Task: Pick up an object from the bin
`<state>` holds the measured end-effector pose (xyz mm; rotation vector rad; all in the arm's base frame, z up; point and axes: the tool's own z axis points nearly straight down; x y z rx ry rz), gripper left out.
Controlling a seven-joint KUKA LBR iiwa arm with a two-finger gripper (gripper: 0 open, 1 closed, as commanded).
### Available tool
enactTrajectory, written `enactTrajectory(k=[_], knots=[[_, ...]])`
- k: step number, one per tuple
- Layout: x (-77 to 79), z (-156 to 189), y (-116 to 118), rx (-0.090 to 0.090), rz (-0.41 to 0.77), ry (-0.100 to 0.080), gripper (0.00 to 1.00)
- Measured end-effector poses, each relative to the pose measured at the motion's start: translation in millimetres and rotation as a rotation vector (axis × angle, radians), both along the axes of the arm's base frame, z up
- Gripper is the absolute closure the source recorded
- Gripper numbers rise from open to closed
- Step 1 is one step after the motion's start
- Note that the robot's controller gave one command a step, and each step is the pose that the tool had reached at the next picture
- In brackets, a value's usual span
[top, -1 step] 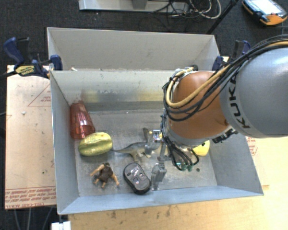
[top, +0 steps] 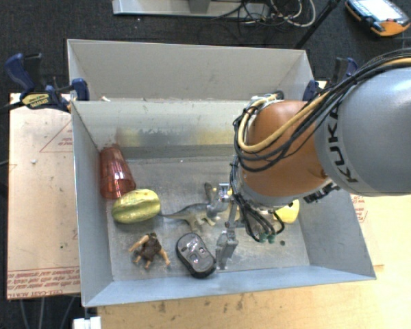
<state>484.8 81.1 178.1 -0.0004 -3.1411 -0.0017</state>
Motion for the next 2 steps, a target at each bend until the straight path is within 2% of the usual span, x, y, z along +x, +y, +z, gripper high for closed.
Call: enactTrajectory(k=[1,2], knots=[[-1.9,-76,18,0.001,0.0,-0.005,0.0],[-0.8,-93,20,0.002,-0.046,-0.008,0.0]])
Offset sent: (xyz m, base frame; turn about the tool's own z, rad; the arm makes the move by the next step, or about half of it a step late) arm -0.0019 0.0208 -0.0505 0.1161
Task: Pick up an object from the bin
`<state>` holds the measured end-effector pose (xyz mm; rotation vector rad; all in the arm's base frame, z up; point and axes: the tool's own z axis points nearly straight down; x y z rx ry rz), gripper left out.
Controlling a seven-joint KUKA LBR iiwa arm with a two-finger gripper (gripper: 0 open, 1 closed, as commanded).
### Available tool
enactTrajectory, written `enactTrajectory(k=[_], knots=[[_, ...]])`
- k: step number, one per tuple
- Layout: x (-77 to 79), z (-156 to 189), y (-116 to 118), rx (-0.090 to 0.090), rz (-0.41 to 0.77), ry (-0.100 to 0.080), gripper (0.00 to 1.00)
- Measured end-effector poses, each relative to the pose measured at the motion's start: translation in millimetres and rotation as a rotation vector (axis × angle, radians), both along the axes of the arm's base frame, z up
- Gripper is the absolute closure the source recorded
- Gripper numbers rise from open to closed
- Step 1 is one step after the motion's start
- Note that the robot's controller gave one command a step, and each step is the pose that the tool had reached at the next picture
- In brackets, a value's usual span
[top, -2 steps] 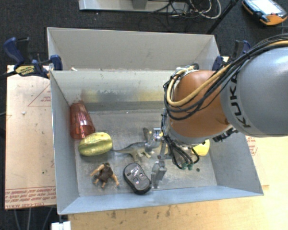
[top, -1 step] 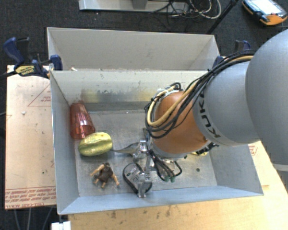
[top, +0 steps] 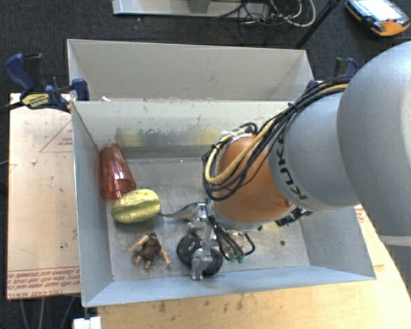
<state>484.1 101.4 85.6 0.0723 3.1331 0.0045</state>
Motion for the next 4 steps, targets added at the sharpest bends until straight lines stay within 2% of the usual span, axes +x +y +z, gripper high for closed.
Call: enactTrajectory(k=[1,2,3,4], knots=[[-0.1,20,1,-0.002,0.146,0.006,0.0],[3.5,-8,-8,0.0,-0.109,0.003,0.0],[4.9,-11,-7,0.001,0.046,-0.013,1.0],[4.9,-11,-7,0.001,0.046,-0.013,1.0]])
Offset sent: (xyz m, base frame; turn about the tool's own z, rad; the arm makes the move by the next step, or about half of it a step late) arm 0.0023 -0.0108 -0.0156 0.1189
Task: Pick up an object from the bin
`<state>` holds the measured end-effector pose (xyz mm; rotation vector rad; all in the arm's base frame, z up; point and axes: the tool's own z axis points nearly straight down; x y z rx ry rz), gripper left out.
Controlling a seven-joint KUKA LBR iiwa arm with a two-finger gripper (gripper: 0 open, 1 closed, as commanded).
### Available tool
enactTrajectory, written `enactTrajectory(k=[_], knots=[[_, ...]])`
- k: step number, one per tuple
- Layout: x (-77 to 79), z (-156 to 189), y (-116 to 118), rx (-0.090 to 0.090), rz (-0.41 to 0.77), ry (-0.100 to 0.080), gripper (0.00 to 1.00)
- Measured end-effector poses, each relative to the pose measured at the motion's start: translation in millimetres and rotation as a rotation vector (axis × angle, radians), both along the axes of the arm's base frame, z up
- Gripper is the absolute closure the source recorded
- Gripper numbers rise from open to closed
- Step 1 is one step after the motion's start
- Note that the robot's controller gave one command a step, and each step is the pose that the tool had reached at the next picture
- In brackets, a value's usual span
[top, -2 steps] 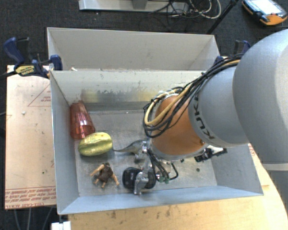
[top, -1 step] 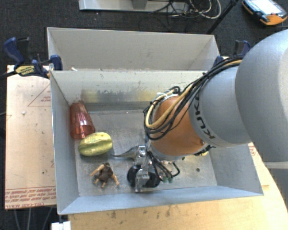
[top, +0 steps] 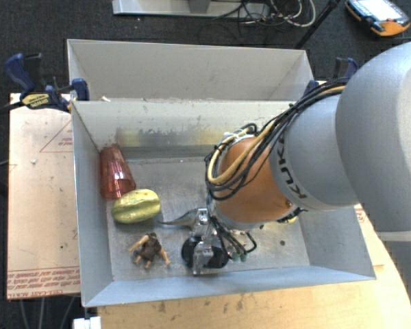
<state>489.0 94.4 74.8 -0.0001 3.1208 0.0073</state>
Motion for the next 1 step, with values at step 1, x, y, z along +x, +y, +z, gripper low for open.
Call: enactTrajectory(k=[1], knots=[[-0.9,2.2,-0.2,-0.002,0.0,0.007,1.0]])
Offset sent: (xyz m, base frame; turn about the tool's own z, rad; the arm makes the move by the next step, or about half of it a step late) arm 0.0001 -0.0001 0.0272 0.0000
